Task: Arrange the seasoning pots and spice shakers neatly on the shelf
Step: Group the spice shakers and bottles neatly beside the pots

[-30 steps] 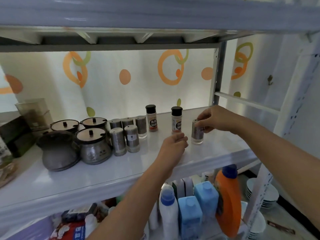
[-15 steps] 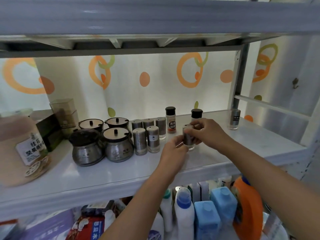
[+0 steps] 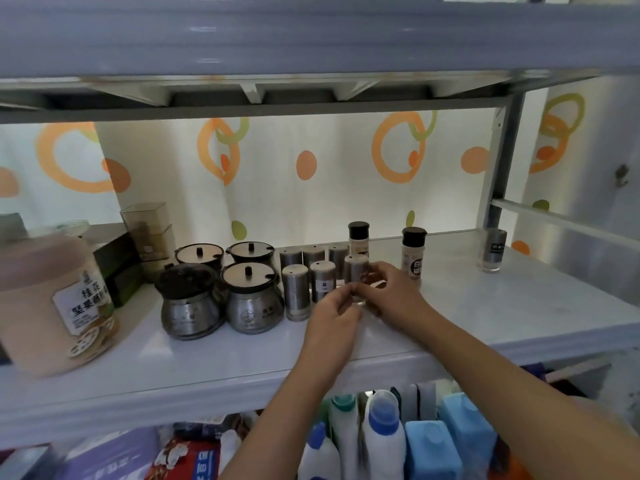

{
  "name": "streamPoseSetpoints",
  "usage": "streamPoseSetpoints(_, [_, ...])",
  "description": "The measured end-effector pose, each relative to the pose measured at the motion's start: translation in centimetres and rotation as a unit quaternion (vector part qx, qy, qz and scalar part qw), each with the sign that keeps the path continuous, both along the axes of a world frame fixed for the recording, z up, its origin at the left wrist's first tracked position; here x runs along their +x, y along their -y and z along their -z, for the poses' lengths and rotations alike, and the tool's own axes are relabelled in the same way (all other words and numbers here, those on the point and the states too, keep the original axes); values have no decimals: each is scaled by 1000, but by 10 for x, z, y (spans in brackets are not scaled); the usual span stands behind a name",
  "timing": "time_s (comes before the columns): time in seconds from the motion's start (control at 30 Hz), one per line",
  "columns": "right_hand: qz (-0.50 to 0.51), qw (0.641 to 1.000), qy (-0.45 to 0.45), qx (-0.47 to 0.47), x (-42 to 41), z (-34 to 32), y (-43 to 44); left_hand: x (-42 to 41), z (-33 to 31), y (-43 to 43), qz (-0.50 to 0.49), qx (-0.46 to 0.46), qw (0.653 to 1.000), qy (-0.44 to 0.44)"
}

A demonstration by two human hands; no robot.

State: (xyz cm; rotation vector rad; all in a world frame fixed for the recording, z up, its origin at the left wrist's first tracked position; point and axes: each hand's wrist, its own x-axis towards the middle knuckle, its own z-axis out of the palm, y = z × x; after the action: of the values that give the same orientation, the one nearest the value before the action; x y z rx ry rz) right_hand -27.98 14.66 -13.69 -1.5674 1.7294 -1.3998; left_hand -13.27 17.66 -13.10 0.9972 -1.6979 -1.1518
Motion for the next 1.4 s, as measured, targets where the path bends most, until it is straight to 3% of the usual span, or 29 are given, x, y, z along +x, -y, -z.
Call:
streamPoseSetpoints(0.43, [-26,999,-28,6,-7,10,5,-2,8,8,-47,25,997,-58])
streamPoseSetpoints(0.7, [-44,998,-39,0,-3,5,-2,9,10,5,-107,18,994,-24])
streamPoseSetpoints(1.17, [-47,997,-62,14,-2,6,-3,11,12,4,-113,6,994,1])
streamPoseSetpoints(1.27, [-59,998,-21,24,-3,4,-11,11,10,1,-108,6,994,5])
streamPoseSetpoints(1.4, [16,998,-19,-59,-14,-21,-23,13,7,-5,-63,6,998,12])
